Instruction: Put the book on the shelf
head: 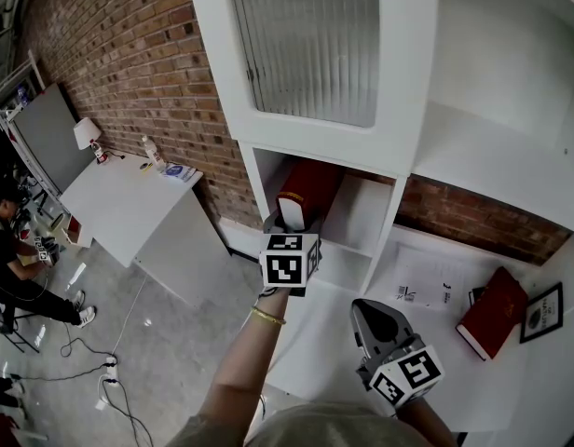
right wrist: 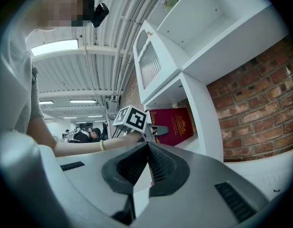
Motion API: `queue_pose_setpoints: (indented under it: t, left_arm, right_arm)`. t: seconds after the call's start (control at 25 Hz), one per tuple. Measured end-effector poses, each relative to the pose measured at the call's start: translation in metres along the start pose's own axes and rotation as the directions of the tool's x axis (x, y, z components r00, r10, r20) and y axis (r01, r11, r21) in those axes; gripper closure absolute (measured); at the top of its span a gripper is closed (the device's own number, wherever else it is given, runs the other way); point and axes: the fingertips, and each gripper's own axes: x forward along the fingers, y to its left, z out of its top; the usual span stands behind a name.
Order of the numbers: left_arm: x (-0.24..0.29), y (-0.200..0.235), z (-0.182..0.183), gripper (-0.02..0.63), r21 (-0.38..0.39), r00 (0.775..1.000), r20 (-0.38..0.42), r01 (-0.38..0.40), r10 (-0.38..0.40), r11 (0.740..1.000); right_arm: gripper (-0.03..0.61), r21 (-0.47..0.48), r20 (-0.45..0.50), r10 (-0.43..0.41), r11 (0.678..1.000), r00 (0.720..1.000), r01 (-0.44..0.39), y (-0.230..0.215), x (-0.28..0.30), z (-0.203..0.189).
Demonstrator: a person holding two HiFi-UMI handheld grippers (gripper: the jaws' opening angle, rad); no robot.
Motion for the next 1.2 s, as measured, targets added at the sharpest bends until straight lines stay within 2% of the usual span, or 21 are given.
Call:
queue_pose_setpoints:
  t: [0.4,0.64,1.2]
  left_arm:
    - [0.004,0.0,0.002,0.379,-0.005,1.0,0.025,-0.003,0.003,1.0]
    - [0.0,-0.001,-0.001,0.353,-0.008,1.0,0.017,0.008,-0.008,1.0]
    - [-0.038,-0.004,0.009,0.331,0.002,0.998,0.061,0.018,-0.018,1.0]
  right_arm:
    - [0.571,0.001,-0.006,-0.001,1.0,1.0,0.001,0.002,0.0,-0.002]
    - [0.571,-0.002,-0.008,-0.003,1.0,1.0,0.003,0.002,-0.002,-0.003]
    - [0.572,-0.004,-0.013,0.02,1.0,1.0,-0.02,0.021,0.003,-0.006]
